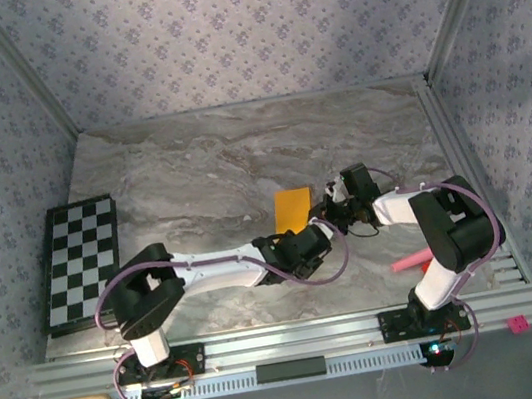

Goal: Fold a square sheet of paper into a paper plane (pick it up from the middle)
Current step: Fold the triangle a second time at the center of the table.

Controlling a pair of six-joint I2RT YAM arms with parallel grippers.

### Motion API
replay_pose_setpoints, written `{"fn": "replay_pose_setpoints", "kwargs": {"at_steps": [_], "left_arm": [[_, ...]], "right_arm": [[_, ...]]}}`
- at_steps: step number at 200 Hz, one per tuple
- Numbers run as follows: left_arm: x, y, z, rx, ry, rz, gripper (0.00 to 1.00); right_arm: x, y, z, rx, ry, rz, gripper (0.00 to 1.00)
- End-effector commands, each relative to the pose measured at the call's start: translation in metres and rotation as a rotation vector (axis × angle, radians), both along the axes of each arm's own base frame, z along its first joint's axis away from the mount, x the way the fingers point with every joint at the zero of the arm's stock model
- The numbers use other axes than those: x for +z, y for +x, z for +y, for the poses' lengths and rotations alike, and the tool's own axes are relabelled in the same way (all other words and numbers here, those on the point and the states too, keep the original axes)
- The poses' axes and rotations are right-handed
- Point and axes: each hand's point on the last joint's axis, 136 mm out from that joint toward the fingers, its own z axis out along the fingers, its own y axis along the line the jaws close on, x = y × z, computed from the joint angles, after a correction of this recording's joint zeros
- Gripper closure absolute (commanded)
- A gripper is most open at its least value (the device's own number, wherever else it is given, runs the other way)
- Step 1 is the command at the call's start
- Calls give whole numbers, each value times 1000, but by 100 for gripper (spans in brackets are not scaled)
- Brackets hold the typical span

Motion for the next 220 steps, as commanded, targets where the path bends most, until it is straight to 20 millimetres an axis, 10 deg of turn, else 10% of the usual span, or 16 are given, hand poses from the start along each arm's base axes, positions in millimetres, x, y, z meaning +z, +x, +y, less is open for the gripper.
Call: {"fn": "replay_pose_setpoints", "kwargs": {"at_steps": [1, 220], "left_arm": [[7, 5, -5, 13, 12, -58, 36], [19, 10, 1, 101, -112, 36, 100]], "right_arm": [[5, -3, -1, 14, 13, 3, 93], [6, 2, -18, -26, -9, -9, 83]]}}
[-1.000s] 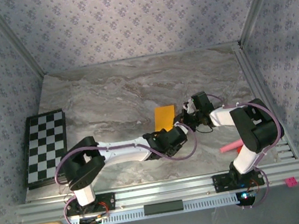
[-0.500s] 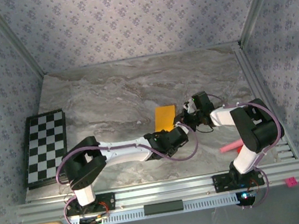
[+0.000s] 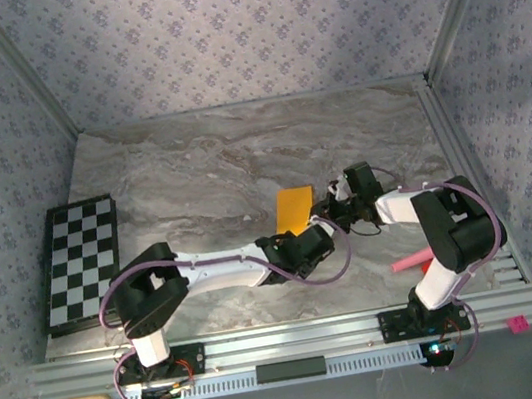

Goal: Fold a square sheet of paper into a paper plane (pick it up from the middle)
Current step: Fold the triangle a second time at the center of the table.

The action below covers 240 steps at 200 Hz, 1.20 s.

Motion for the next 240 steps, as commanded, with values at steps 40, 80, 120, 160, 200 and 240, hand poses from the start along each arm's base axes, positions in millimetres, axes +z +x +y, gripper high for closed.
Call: {"fn": "replay_pose_setpoints", "kwargs": {"at_steps": [40, 80, 120, 160, 200, 240], "left_arm": [[22, 3, 6, 74, -253, 245, 100], [23, 5, 6, 84, -382, 395, 100], [26, 6, -3, 85, -483, 528, 100], [26, 9, -11, 116, -563, 619, 100], [27, 13, -14, 140, -580, 649, 100], [22, 15, -7, 173, -559, 641, 100]], "right_arm": [[7, -6, -35, -44, -90, -23, 78], [18, -10, -57, -78, -172, -73, 78], [28, -18, -57, -45, -248, -182, 77], [31, -30, -66, -9, -334, -247, 79], [25, -46, -49, 60, -232, -171, 80], [19, -53, -28, 95, -203, -160, 85]]}}
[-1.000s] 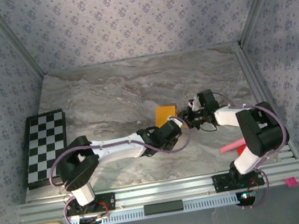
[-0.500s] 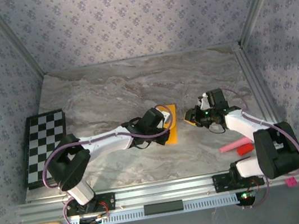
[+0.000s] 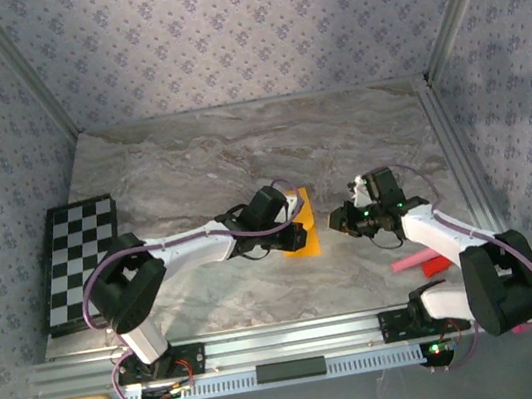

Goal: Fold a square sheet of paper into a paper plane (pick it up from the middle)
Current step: Fold the triangle a second time at the center of the table.

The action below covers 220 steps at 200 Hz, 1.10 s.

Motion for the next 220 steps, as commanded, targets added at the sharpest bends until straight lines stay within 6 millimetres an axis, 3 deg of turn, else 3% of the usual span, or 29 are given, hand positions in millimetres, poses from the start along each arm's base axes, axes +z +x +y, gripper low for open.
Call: {"fn": "replay_pose_setpoints", "kwargs": {"at_steps": [1, 57, 168, 220], "left_arm": [[4, 4, -2, 13, -12, 11, 100], [3, 7, 2, 22, -5, 4, 100], [0, 11, 0, 5, 15, -9, 92], [1, 17, 3, 3, -2, 8, 87]], "right_arm": [[-4, -9, 15, 40, 26, 26, 85], [-12, -11, 30, 52, 15, 49, 91], [-1, 0, 61, 116, 134, 36, 91], [-8, -1, 61, 115, 122, 57, 92]]}}
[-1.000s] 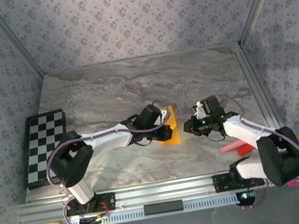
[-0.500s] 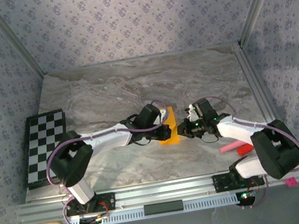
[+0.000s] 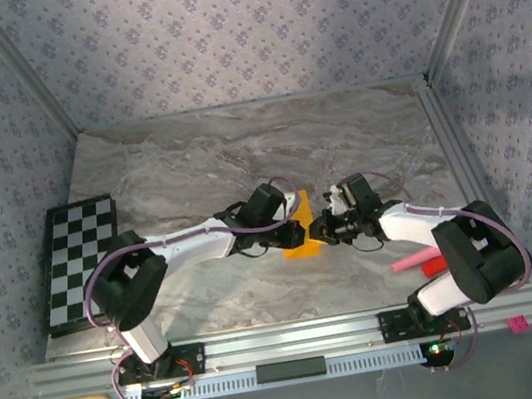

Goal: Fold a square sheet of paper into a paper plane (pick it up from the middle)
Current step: Fold the triangle a second time at the center of the table.

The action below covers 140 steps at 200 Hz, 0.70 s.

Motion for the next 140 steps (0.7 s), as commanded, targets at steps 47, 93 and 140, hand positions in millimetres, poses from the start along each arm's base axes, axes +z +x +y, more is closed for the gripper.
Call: {"fn": "replay_pose_setpoints", "kwargs": {"at_steps": [47, 93, 140], "left_arm": [[3, 9, 1, -24, -23, 10, 87], [3, 11, -1, -41, -38, 20, 83], [3, 11, -4, -59, -46, 27, 83]], "right_arm": [[4, 4, 7, 13, 20, 3, 91], [3, 5, 7, 14, 17, 6, 91], [3, 4, 7, 16, 19, 9, 91]]}}
